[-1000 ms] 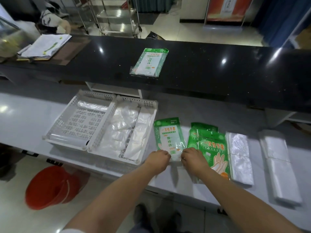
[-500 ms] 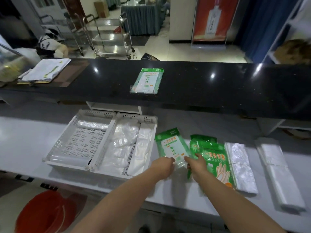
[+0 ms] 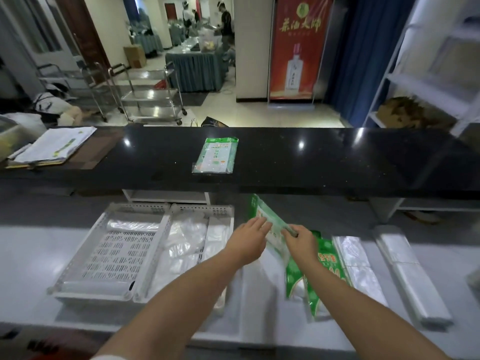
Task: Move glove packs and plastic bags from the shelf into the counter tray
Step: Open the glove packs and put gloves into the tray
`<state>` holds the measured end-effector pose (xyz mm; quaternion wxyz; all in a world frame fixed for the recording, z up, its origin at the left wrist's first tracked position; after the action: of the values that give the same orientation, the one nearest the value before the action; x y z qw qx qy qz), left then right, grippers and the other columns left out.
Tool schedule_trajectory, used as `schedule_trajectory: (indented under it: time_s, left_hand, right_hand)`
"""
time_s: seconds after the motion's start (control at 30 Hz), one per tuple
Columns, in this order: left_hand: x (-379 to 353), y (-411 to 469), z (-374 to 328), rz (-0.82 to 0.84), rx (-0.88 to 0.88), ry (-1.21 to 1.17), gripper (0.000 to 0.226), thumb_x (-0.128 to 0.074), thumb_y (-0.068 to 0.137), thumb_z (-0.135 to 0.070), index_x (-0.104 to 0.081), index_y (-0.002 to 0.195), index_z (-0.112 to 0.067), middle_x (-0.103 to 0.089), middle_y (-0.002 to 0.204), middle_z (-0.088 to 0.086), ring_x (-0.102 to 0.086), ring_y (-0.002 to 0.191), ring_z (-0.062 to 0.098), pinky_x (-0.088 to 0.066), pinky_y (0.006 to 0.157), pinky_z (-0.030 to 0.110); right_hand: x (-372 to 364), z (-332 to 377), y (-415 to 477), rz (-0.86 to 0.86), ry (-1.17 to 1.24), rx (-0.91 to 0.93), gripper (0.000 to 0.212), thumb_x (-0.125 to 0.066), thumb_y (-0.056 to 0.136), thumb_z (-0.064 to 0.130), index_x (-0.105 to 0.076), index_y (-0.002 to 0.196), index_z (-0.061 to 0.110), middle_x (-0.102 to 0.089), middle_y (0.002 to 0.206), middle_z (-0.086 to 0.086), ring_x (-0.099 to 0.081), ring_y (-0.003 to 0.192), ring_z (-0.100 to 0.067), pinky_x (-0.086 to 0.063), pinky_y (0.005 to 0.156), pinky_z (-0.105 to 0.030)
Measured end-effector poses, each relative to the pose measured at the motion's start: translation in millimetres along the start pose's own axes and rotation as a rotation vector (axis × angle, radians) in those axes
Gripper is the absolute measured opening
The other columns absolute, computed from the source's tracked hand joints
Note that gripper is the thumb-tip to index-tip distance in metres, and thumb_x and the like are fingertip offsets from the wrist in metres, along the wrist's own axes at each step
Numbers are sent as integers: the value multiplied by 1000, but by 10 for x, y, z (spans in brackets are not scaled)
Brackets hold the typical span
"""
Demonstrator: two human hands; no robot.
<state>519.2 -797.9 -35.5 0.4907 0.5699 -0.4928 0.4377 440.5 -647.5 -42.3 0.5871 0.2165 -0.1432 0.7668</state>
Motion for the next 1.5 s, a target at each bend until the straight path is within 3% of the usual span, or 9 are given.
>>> schedule_trajectory:
  time_s: [0.17,0.27,0.37,0.5,0.6,0.7,1.03,1.27,1.5]
  left_hand:
    - [319,130,0,-116,-81,63,60,-46,100,-23,-26,157,-20,-19,165,2,-15,152,22,-29,116,41]
    - [489,176,-9,-175,-128,91,56,-57,95,-21,-42,149,-18,-41,155,2,-34,146,23,-38,110,41]
    - [731,231,7,-272,-161,56,36,-66,81,-17,-69,116,-15,-71,116,5,-66,110,28,-55,82,38]
    - [1105,250,103,-361,-198,50,35,-80,63,-18,-76,97,-22,-76,94,-3,-72,79,21,-56,59,28]
    - [1287,238,219,-441,-234,28,38,-84,67,-16,-77,104,-22,-76,102,-5,-73,86,18,-58,68,28]
    - [1473,211,321,-472,-259,56,37,-86,70,-15,-78,106,-22,-76,106,-4,-73,93,18,-60,76,31]
    - [1842,210,727,-470,-62,217,57,-72,88,-22,-52,142,-21,-62,137,1,-64,118,22,-61,83,42]
    - [2141,399,1212,-473,113,249,66,-48,102,-32,-13,158,-28,-27,162,0,-35,145,22,-47,106,40]
    - [2372,633,1902,-487,87,206,71,-54,100,-27,-14,158,-27,-28,162,2,-33,146,23,-39,114,43]
  right_hand:
    - [137,379,-40,-29,-199,342,13,-67,89,11,-76,98,12,-69,89,1,-59,79,-14,-46,72,-27]
    - [191,550,-60,-117,-274,557,15,-72,84,5,-76,95,14,-71,87,3,-58,76,-15,-46,73,-26]
    - [189,698,4,-137,-291,663,22,-74,78,4,-76,95,17,-71,89,6,-57,77,-16,-42,75,-19]
    - [160,829,129,-94,-376,697,52,-75,65,8,-72,114,22,-71,110,7,-62,98,-19,-47,84,-31]
    - [166,882,223,-20,-456,693,82,-78,59,4,-58,136,26,-60,135,6,-52,125,-17,-40,97,-35]
    - [210,982,342,10,-509,757,88,-66,62,-4,-51,144,24,-52,145,1,-47,134,-19,-38,105,-38]
    - [184,1610,716,4,-412,771,56,-66,89,8,-52,143,14,-56,142,-8,-57,127,-25,-49,103,-44]
    - [45,2343,995,-76,-481,860,57,-70,88,10,-52,142,13,-56,141,-8,-59,125,-24,-51,101,-42]
    - [-301,2892,1321,-216,-595,904,61,-79,77,7,-58,134,9,-62,133,-14,-63,118,-29,-55,95,-45]
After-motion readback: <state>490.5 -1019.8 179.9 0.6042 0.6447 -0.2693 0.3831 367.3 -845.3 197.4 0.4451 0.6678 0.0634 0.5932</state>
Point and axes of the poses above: each hand's wrist, its own y-axis towards the middle knuckle, its own x-axis out of the back of the hand, z = x × y, the point moved 4 cm from there along y, towards the middle knuckle
